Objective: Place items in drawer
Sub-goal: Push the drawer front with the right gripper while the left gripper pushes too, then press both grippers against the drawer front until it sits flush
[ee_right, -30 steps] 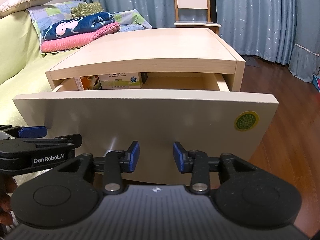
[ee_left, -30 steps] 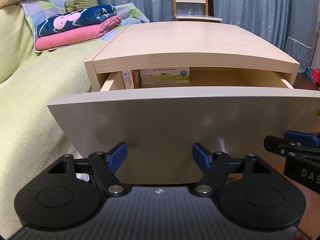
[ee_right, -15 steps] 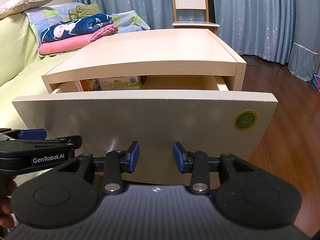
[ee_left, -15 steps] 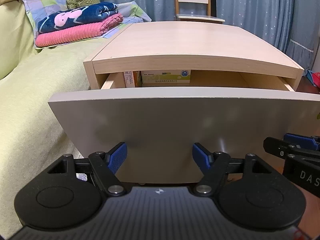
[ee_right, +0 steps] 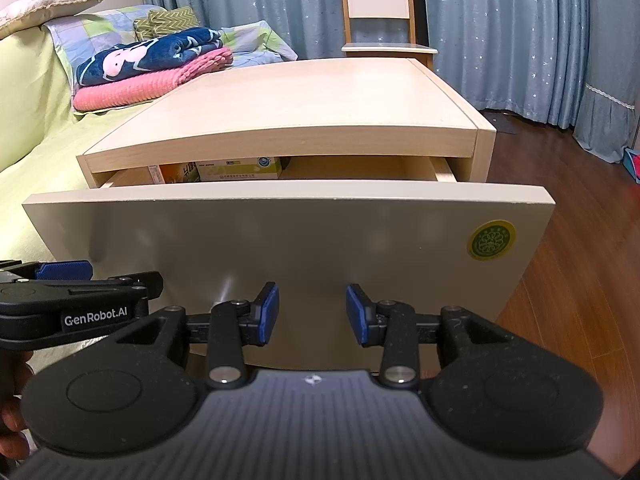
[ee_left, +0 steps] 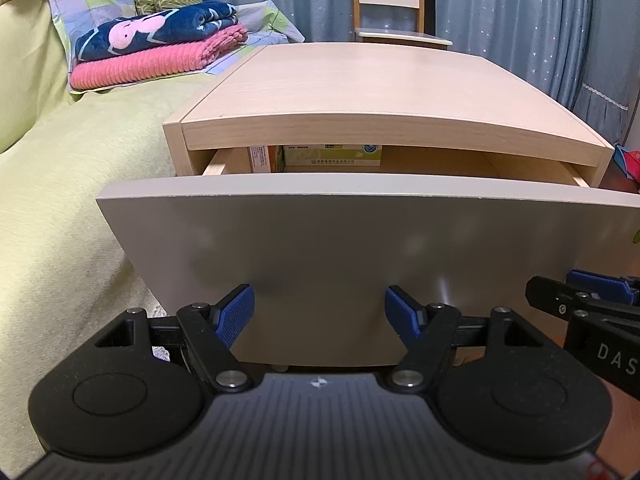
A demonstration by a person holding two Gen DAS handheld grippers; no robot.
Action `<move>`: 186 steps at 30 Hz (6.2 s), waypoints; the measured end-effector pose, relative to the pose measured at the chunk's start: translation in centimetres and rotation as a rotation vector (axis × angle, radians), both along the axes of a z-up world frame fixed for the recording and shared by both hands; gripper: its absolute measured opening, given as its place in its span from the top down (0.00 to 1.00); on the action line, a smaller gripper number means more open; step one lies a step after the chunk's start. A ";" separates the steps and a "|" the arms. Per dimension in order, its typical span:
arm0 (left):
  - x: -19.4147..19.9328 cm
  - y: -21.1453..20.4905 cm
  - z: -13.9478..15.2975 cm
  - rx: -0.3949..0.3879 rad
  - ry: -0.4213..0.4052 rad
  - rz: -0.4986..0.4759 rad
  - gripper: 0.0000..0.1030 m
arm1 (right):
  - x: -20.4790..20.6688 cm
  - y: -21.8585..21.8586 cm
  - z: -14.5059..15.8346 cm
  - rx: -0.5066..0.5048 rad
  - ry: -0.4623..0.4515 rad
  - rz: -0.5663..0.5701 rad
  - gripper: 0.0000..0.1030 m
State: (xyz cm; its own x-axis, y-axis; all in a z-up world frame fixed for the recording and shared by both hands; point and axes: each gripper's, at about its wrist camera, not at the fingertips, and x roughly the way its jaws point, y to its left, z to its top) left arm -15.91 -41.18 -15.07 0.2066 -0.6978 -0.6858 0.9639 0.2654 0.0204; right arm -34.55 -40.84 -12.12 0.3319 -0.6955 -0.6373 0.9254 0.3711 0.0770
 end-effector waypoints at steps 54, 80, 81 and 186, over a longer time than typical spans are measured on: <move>0.7 -2.5 -0.2 -0.015 0.036 0.026 0.29 | 0.8 -2.5 -0.5 -0.023 0.002 -0.029 0.67; 1.6 -3.8 -0.4 -0.020 0.055 0.035 0.29 | 1.7 -3.6 -0.6 -0.029 0.001 -0.039 0.67; 1.7 -3.9 -0.4 -0.020 0.056 0.035 0.29 | 1.8 -3.6 -0.6 -0.029 0.001 -0.040 0.67; 2.6 -6.0 -0.6 -0.038 0.092 0.051 0.29 | 2.3 -6.0 -1.6 -0.045 -0.010 -0.071 0.67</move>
State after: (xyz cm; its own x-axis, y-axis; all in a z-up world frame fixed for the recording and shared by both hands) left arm -13.28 -47.22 -15.67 0.1802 -0.7136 -0.6770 0.9464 0.3133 -0.0783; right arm -32.29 -46.81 -13.72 0.2872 -0.7456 -0.6013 0.9487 0.3079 0.0713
